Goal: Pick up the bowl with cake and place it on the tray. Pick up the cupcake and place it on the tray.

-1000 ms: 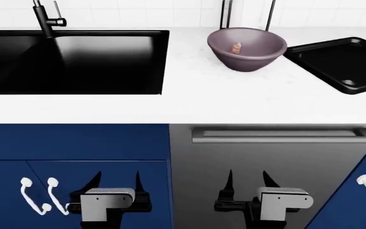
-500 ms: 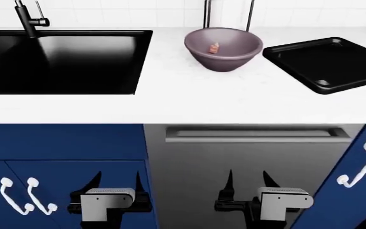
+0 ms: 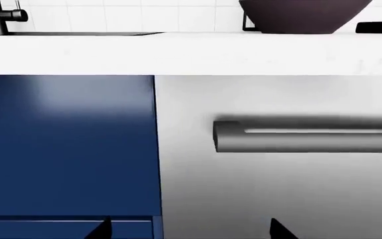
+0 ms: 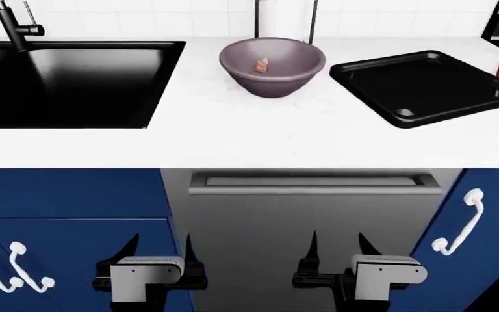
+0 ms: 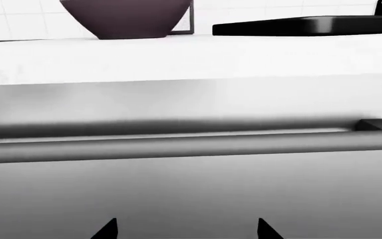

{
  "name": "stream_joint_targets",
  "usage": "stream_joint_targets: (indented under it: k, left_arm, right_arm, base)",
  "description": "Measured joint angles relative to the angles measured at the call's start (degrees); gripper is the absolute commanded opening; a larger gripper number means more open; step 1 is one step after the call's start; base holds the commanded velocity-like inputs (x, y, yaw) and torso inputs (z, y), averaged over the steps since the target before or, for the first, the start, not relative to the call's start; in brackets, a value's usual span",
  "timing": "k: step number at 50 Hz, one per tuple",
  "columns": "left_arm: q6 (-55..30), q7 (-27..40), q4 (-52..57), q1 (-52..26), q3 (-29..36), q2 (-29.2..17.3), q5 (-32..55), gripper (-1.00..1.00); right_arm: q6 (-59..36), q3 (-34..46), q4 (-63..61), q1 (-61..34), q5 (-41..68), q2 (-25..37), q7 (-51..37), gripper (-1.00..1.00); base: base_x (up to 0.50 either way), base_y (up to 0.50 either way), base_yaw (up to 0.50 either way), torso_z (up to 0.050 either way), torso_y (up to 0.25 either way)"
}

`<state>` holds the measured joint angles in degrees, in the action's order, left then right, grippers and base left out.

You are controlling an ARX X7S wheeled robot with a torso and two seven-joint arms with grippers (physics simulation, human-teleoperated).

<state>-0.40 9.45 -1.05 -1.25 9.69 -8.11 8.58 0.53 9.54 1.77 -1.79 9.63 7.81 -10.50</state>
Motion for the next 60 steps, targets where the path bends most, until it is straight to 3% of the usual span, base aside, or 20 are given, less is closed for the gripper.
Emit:
stream_joint_targets:
  k: [60]
  left_arm:
    - [0.4,2.0,-0.3,-0.4,2.2,-1.7,1.9,1.00]
  right_arm:
    - [0.3,2.3,0.2,-0.4,1.8,1.7,-2.3,1.00]
  base:
    - [-0.02,-0.26,0.00,0.000,0.000]
